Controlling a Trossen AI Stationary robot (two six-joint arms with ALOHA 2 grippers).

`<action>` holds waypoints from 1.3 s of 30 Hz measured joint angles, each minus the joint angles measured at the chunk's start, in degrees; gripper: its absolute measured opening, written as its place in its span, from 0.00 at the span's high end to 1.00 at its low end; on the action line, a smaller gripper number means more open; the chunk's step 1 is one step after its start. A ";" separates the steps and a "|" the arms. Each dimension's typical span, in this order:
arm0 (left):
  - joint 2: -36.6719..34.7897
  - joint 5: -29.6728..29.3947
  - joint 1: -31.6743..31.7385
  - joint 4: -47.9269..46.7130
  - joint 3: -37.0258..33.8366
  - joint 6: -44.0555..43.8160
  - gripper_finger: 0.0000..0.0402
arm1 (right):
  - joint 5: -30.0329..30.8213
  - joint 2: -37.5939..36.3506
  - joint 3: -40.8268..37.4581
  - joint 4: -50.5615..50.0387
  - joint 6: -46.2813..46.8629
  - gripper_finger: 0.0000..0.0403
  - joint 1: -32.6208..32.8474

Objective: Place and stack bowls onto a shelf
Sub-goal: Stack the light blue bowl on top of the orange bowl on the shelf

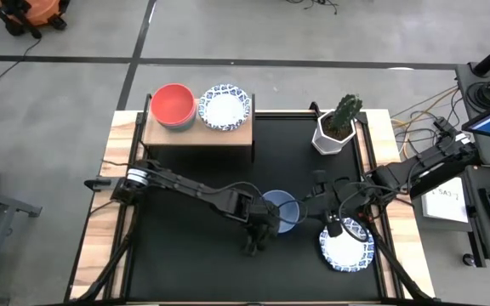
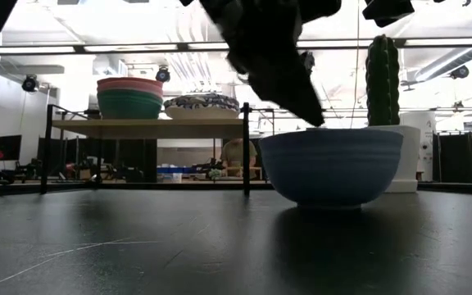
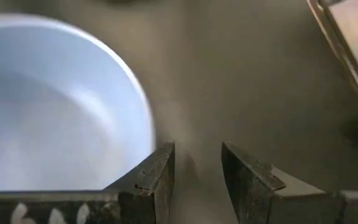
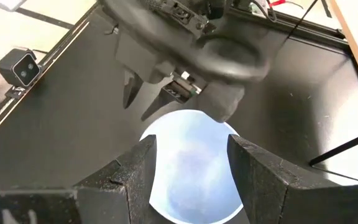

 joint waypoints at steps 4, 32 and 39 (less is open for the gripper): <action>-0.02 -1.84 0.00 0.07 3.53 0.78 0.70 | 0.00 0.00 0.00 0.38 -0.24 0.54 0.00; 0.81 -5.58 2.21 1.18 -1.31 3.81 0.67 | 0.02 0.02 0.00 0.44 -0.79 0.54 0.00; 2.58 -0.65 2.72 1.90 -1.21 2.36 0.84 | 0.04 0.04 0.00 0.58 -0.75 0.54 0.00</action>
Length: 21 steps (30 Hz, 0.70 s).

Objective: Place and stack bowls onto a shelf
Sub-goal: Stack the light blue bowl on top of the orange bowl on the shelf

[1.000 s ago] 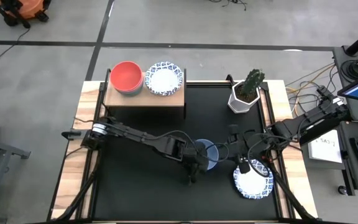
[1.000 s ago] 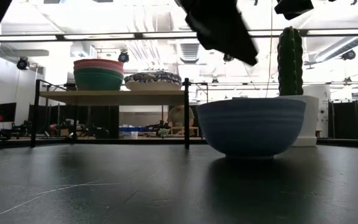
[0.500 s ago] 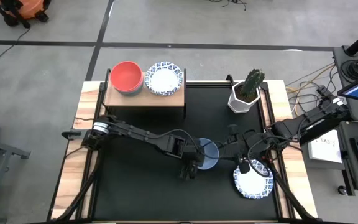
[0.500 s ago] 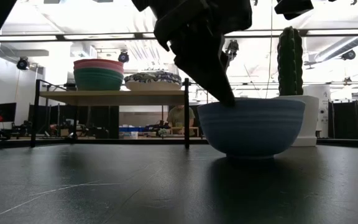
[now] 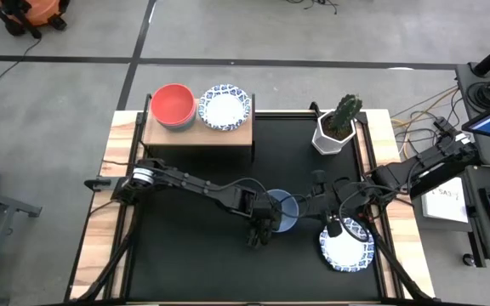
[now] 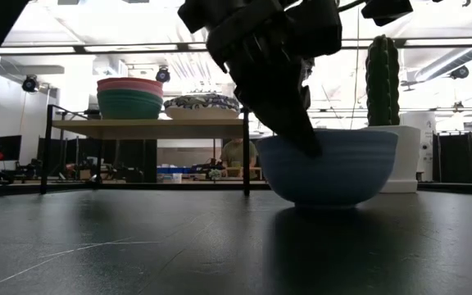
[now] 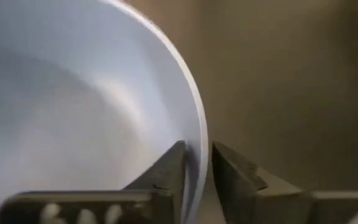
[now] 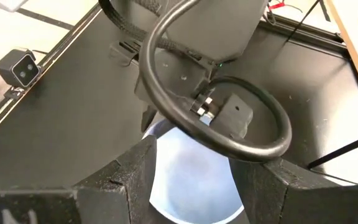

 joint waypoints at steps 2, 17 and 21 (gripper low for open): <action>-0.30 0.09 0.01 0.04 0.07 0.11 0.93 | 0.00 0.00 0.00 0.13 0.00 0.54 0.00; -14.64 -2.16 -1.32 -10.43 0.11 6.77 1.00 | -0.02 0.00 0.00 0.07 0.00 0.54 0.00; -23.78 -8.70 -1.15 -19.49 0.11 6.94 1.00 | -0.02 0.00 0.00 0.02 -0.02 0.54 0.00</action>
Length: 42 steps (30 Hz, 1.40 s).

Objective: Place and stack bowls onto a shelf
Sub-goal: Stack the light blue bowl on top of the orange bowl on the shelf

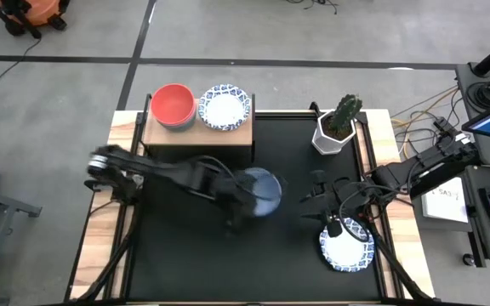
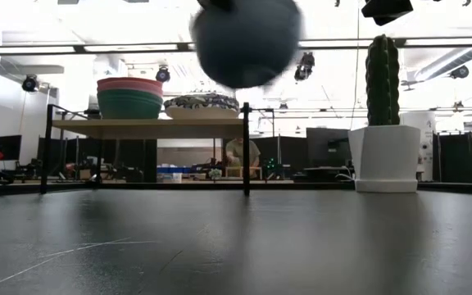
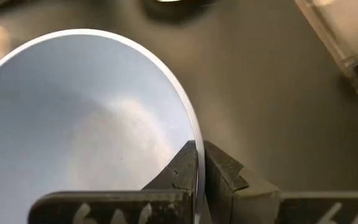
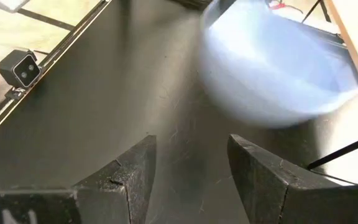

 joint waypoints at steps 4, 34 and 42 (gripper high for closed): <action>-9.68 -13.94 0.21 -8.87 0.02 -0.49 1.00 | 0.00 0.00 0.00 0.06 0.02 0.54 0.00; -20.88 -25.87 37.94 -26.98 -0.31 -9.95 1.00 | 0.00 0.00 0.00 0.99 -0.31 0.54 0.00; -19.61 -23.10 37.94 -26.55 -0.31 -9.95 1.00 | 0.00 0.00 0.00 1.00 -0.07 0.54 0.00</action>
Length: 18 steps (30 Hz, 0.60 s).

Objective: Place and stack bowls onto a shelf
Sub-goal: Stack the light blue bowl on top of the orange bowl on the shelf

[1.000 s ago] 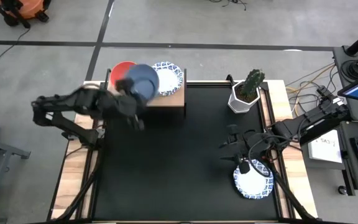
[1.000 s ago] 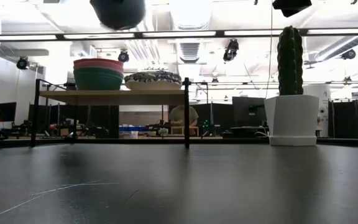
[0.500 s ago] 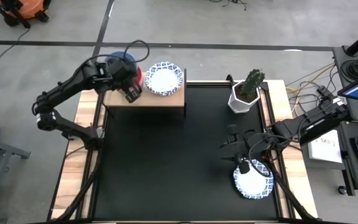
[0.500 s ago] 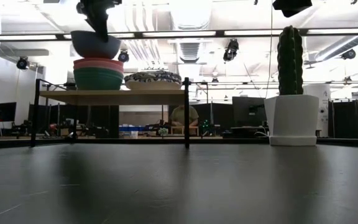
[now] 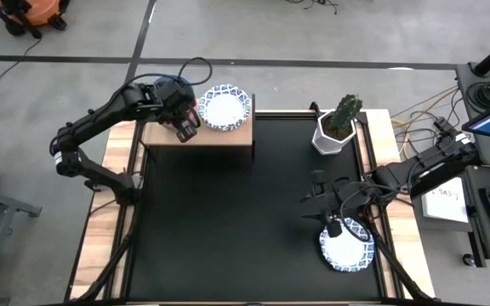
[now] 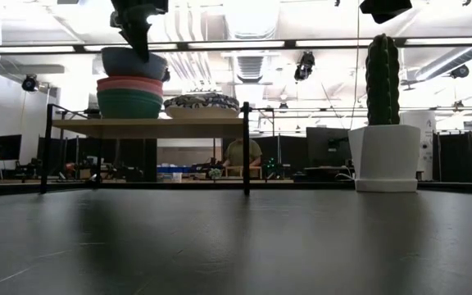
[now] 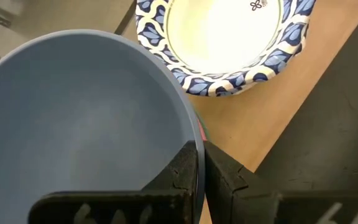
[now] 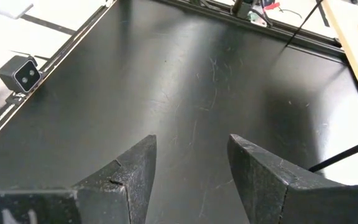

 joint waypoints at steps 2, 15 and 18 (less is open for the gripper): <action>0.24 -0.02 0.00 0.03 0.00 0.00 1.00 | 0.00 0.00 0.00 -0.01 0.24 0.54 0.00; 1.03 -0.02 0.00 0.07 0.00 -0.20 0.95 | 0.00 0.00 0.00 0.00 0.27 0.54 0.00; 1.02 -0.06 0.00 0.09 0.00 -0.20 0.92 | 0.00 0.00 0.00 0.02 0.29 0.54 0.00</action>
